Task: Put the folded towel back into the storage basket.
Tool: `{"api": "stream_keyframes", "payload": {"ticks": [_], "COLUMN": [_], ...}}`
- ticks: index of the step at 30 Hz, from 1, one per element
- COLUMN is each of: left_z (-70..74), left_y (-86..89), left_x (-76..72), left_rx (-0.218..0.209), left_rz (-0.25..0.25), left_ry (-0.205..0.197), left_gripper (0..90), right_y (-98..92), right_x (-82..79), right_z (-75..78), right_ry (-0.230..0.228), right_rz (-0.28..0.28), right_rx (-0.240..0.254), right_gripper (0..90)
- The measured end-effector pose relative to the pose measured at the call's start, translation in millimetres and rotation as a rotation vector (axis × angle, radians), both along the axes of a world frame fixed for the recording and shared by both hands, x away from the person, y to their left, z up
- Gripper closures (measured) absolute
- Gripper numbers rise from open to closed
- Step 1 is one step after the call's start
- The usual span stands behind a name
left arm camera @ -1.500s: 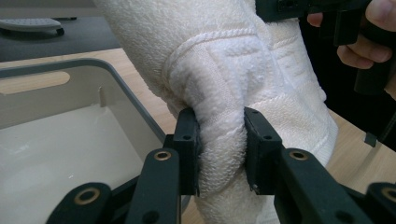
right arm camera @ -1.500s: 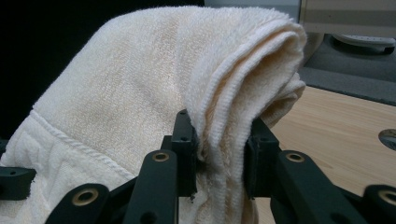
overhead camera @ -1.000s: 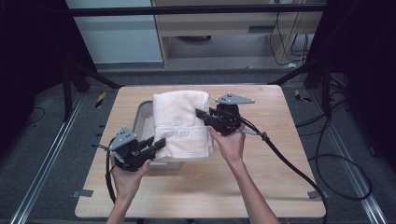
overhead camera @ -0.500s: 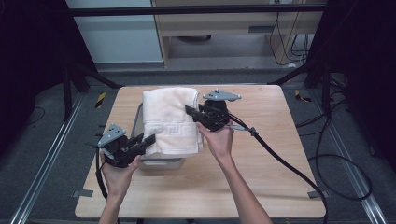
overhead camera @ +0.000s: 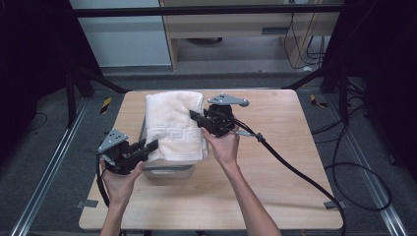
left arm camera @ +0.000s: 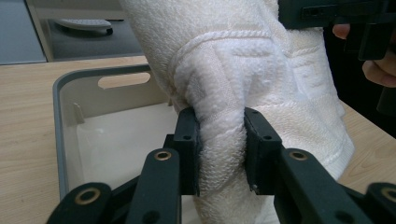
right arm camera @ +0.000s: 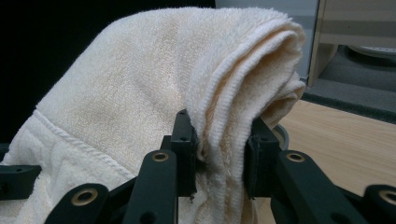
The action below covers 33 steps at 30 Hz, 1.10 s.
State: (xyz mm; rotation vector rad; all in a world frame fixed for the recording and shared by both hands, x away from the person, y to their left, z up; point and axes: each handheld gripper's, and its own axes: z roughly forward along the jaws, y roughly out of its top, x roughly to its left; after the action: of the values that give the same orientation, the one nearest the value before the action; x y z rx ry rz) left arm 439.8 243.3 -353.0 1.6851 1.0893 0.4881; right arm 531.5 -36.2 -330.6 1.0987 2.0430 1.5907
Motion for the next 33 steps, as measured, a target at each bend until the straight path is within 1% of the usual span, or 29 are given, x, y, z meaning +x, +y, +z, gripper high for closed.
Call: {"api": "stream_keyframes", "payload": {"ticks": [5, 9, 15, 18, 24, 33], "left_z": [0.2, -0.3, -2.2, -4.5, -11.0, -25.6], "left_y": [3.1, 7.0, 13.1, 13.9, 15.8, 20.6], "left_x": [0.8, 1.9, 4.7, 6.7, 11.7, 21.0], "left_rx": [-0.005, -0.010, -0.011, -0.004, 0.008, 0.033], "left_rz": [0.008, 0.020, 0.036, 0.043, 0.055, 0.078], "left_ry": [-0.001, -0.001, 0.001, 0.004, 0.021, 0.066], "left_gripper": [69.2, 69.2, 69.2, 69.2, 69.2, 69.3], "right_y": [1.9, 7.6, 14.9, 16.9, 21.0, 30.9], "right_x": [2.4, 3.3, 8.7, 11.7, 17.4, 27.4], "right_z": [-1.5, -0.1, -3.6, -7.1, -15.7, -35.4], "right_ry": [0.005, -0.005, -0.001, 0.008, 0.016, 0.054], "right_rz": [0.007, 0.004, 0.010, 0.012, 0.011, 0.004], "right_rx": [0.016, 0.003, 0.010, 0.017, 0.009, -0.003], "right_gripper": [70.0, 70.0, 70.0, 70.0, 69.9, 69.8]}}
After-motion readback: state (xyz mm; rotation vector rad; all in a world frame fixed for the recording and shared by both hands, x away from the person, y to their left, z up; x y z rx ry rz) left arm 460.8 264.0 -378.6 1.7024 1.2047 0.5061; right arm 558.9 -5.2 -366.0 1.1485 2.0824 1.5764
